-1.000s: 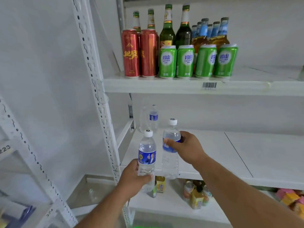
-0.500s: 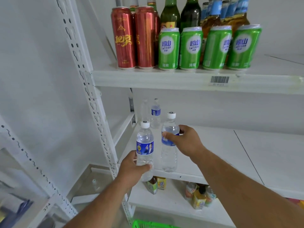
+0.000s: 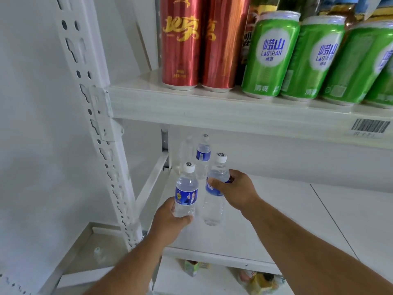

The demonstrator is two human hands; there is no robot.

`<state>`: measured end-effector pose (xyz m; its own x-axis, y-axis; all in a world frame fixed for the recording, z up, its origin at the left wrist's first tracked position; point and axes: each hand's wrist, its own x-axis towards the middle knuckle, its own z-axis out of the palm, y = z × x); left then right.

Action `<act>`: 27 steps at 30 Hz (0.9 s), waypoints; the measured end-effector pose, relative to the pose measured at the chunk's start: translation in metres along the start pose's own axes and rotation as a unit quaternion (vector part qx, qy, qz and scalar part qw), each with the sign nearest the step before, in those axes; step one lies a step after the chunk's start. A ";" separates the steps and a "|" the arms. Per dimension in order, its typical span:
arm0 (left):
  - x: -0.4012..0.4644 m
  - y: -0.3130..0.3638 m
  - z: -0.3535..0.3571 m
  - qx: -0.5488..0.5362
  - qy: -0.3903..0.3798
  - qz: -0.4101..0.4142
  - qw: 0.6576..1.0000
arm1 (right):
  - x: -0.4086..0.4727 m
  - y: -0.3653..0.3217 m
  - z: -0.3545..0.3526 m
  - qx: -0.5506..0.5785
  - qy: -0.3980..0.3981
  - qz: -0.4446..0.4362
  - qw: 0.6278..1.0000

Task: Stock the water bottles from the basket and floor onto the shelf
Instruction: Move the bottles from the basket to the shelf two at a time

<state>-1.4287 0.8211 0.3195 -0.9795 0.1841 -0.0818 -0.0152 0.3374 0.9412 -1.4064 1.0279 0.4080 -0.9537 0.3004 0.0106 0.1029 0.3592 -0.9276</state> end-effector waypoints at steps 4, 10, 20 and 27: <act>0.037 -0.008 0.002 0.011 0.006 0.005 1.000 | 0.033 0.002 0.014 -0.006 -0.004 0.002 1.000; 0.090 -0.015 0.014 0.027 0.029 0.014 0.999 | 0.086 0.016 0.028 -0.017 0.012 0.018 1.000; 0.171 -0.033 0.021 0.047 0.071 0.022 0.996 | 0.155 0.037 0.044 -0.067 0.019 0.014 0.997; 0.203 -0.033 0.029 0.025 0.068 0.028 0.997 | 0.177 0.043 0.054 -0.079 0.025 -0.004 0.997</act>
<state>-1.6213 0.8743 0.2627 -0.9967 0.0788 0.0187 0.0471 0.3754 0.9257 -1.5862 1.0484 0.3500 -0.9399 0.3391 0.0395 0.1423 0.4945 -0.8574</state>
